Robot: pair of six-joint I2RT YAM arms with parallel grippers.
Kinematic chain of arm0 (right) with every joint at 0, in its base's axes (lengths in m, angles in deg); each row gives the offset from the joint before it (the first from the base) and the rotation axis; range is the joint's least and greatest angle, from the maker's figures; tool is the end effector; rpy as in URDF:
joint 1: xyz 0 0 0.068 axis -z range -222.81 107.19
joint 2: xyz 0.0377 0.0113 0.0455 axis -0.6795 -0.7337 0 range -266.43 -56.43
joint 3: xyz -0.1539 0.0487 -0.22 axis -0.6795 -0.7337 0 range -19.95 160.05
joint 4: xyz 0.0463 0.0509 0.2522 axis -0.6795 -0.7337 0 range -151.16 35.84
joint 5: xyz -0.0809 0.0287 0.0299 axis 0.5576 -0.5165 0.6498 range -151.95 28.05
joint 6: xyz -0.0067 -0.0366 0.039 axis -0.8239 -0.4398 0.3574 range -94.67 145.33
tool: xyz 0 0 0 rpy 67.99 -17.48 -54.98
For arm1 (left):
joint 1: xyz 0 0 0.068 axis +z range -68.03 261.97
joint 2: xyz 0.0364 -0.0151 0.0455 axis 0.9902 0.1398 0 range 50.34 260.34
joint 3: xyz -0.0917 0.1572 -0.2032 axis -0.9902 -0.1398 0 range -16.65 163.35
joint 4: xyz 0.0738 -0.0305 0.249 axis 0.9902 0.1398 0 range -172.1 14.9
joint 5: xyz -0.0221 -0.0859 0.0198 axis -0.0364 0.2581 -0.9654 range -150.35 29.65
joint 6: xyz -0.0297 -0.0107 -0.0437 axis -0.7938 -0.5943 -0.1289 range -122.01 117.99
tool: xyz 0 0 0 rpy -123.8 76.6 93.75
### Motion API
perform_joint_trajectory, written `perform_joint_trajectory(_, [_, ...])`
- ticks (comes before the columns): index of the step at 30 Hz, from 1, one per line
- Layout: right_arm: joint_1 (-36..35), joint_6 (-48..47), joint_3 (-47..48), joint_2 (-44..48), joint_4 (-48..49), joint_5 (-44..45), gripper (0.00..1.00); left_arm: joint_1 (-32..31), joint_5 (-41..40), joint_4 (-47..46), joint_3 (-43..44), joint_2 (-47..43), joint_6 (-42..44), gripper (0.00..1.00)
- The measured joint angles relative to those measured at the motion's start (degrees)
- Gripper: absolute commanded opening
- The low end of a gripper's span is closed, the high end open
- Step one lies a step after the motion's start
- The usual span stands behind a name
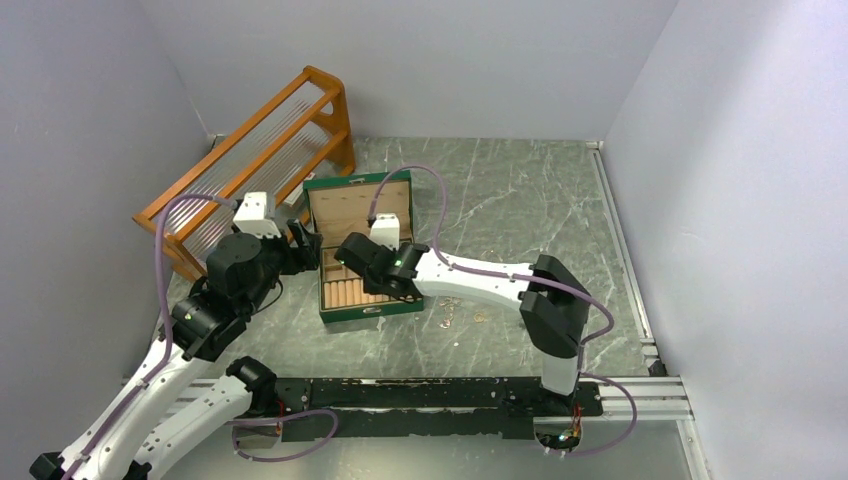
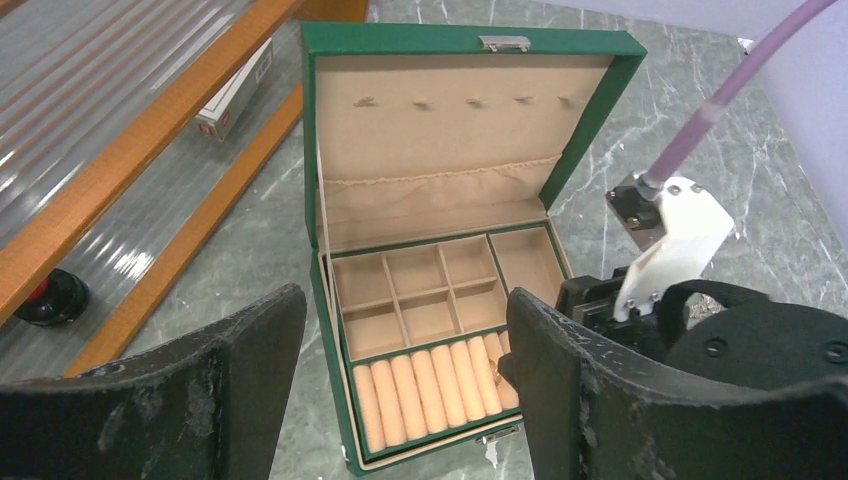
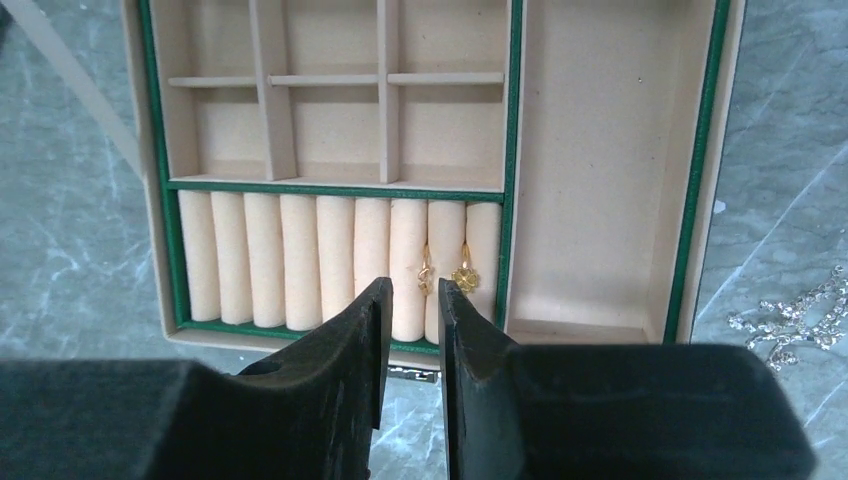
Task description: Organize the mixed jewelry
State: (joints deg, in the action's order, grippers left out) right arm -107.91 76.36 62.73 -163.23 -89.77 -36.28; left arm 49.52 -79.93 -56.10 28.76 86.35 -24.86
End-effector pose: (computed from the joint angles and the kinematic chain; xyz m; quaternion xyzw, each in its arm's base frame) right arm 0.1815 0.3543 0.2294 -0.0578 0.9412 0.1026 0.3165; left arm 0.1258 -0.0658 0.3372 -0.0352 0.7958 -0.1526 0.5849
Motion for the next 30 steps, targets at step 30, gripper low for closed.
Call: perform_joint_trajectory(30, [18.9,7.2,-41.5,34.6,-5.9,-1.4,0.47,0.0,19.1,-8.4,-2.4,5.8,1.1,0.88])
